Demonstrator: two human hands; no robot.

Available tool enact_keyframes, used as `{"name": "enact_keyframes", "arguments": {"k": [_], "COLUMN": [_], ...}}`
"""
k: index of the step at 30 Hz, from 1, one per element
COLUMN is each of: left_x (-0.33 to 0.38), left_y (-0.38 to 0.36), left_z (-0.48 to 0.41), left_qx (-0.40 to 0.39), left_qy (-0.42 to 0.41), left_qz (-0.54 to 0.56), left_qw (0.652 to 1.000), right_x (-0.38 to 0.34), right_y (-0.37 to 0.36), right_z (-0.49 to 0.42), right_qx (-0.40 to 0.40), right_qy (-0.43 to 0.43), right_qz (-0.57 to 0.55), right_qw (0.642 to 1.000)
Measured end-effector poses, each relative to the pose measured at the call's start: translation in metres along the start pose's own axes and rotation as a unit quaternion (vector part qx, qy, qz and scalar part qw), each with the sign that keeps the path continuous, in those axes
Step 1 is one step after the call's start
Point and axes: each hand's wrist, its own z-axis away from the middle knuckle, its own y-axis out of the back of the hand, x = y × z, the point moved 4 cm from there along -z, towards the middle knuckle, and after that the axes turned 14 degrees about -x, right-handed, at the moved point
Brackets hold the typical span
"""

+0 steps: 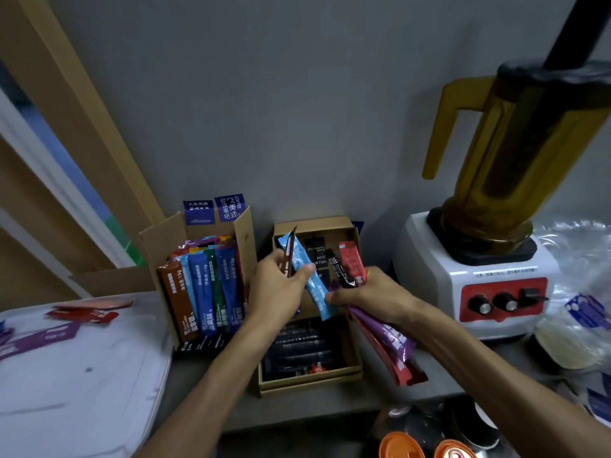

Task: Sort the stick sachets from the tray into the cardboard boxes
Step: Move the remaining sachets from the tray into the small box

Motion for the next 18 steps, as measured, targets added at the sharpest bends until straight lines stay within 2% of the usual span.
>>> {"name": "enact_keyframes", "arguments": {"k": [2,5,9,13,16,18], "left_x": [-0.005,-0.011,-0.02,-0.018,-0.019,-0.02], "left_y": [-0.005,-0.012,-0.026,-0.031,-0.037,-0.04], "left_z": [-0.008,-0.027,-0.04,-0.034,-0.03,-0.031], "left_qx": [0.02,0.024,0.022,0.066,0.033,0.003], "left_qy": [-0.007,-0.024,-0.02,-0.062,-0.083,-0.062], "left_qz": [-0.007,-0.121,-0.249,-0.338,-0.399,-0.447], "left_qw": [1.0,0.992,0.968,0.937,0.912,0.892], "right_x": [0.006,0.009,0.005,0.005,0.007,0.008], "right_y": [0.005,0.017,0.022,0.026,0.032,0.034], "right_z": [0.0,0.007,0.023,0.033,0.036,0.037], "right_qx": [0.041,0.103,0.108,0.11,0.135,0.142], "right_qy": [0.003,0.025,0.045,0.037,0.018,0.01], "right_qz": [0.01,-0.037,-0.061,-0.072,-0.062,-0.062], "right_qw": [0.999,0.994,0.991,0.991,0.989,0.988]}}
